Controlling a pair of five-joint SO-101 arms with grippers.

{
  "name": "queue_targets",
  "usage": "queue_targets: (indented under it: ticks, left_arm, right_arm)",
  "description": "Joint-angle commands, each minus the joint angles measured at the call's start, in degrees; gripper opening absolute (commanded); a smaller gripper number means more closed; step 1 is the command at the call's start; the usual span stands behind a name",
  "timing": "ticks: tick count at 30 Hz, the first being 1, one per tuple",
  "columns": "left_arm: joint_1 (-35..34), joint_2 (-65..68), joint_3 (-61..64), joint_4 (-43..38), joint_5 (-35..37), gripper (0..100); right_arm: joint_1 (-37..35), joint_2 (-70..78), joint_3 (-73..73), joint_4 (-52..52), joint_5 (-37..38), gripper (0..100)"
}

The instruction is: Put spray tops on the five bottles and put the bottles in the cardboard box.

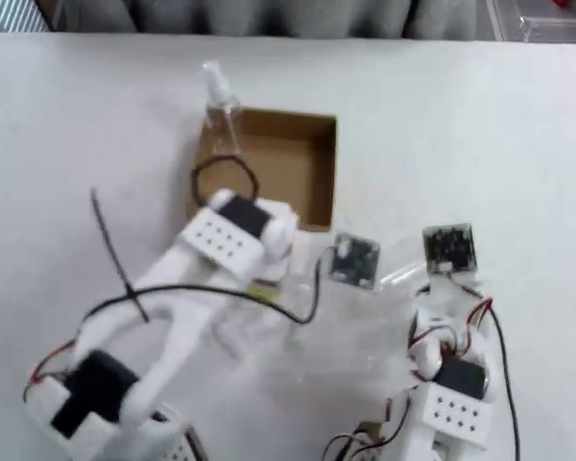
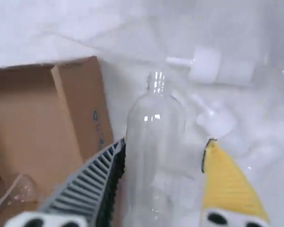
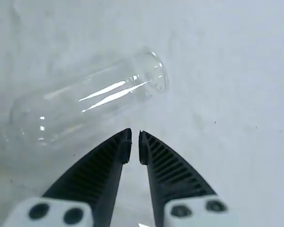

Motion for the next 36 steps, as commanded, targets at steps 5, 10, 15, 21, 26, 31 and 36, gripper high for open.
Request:
queue_targets:
  ticks: [5, 10, 15, 21, 26, 31, 36]
  left_arm:
    - [1.71, 9.01, -9.14, -1.14, -0.70, 26]
    - [1.10, 14.29, -11.87, -1.14, -0.70, 26]
    - [-1.01, 14.73, -12.04, -1.05, -0.70, 26]
    - [-1.80, 16.75, -10.55, -1.05, -0.70, 26]
    - [-1.89, 17.71, -9.93, -1.05, -0.70, 26]
    - [-1.89, 17.89, -9.93, -0.79, -0.62, 26]
    - [-1.89, 17.89, -9.85, -0.70, -0.79, 16]
  right_arm:
    - [0.31, -0.57, -0.70, -0.13, -0.18, 1.7]
    - [0.31, -0.57, -0.62, -0.22, -0.18, 1.7]
    - [0.31, -0.57, -0.62, -0.22, -0.09, 1.7]
    - [0.31, -0.48, -0.44, -1.19, -0.09, 1.7]
    - [0.31, -0.40, -0.44, -1.27, -0.09, 1.7]
    - [0.31, -0.40, -0.44, -1.27, -0.09, 1.7]
    - [0.31, -0.57, -0.44, -1.27, -0.09, 1.7]
